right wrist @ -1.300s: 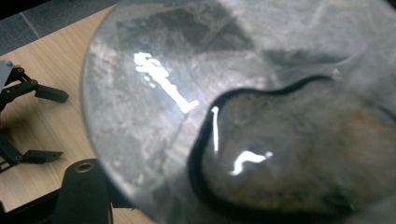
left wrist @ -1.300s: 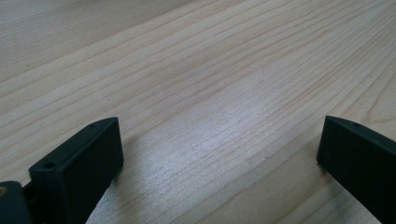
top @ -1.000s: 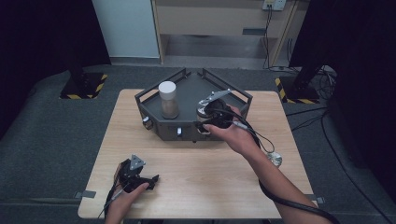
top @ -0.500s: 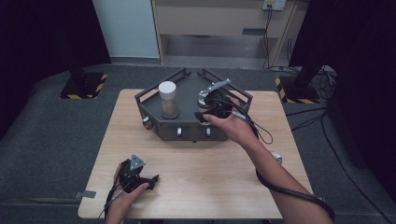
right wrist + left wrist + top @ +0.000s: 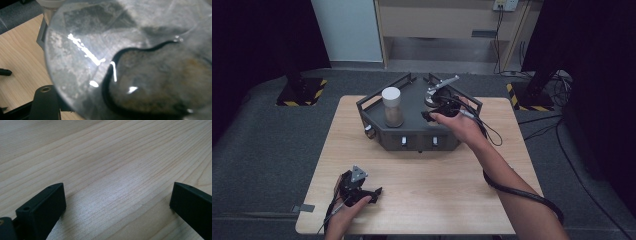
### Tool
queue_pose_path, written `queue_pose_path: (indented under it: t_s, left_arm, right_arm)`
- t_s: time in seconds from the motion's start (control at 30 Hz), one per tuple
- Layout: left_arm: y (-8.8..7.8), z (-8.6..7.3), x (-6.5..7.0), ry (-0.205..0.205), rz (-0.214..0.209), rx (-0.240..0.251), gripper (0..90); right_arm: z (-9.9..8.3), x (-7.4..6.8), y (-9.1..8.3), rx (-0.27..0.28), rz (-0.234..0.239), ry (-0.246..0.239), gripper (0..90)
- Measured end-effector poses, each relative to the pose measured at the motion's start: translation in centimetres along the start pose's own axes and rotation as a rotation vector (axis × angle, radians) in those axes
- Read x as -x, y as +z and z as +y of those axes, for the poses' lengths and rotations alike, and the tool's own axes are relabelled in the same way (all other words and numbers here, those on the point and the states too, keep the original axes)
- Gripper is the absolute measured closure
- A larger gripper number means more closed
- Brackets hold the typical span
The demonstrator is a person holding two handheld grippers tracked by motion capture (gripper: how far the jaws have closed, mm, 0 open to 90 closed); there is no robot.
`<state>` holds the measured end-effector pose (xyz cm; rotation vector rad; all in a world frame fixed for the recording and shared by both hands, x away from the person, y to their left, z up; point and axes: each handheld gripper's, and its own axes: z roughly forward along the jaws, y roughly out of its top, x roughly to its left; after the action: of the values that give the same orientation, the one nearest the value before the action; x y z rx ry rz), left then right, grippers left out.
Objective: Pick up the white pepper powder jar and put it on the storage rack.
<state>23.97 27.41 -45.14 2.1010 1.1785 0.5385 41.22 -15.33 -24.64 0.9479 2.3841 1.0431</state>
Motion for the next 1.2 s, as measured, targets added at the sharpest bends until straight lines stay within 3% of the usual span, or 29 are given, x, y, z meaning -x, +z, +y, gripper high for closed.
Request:
queue_pose_path:
  t_s: [0.63, 1.2]
  left_arm:
    - [0.0, 0.0, 0.0, 0.001, 0.0, -0.001, 0.0]
    - [0.0, 0.0, 0.0, 0.001, 0.0, -0.001, 0.0]
  right_arm:
    - [1.6, 0.8, 1.3, -0.003, -0.01, 0.016, 30.9]
    - [2.1, 1.0, 3.5, -0.02, -0.008, 0.033, 30.9]
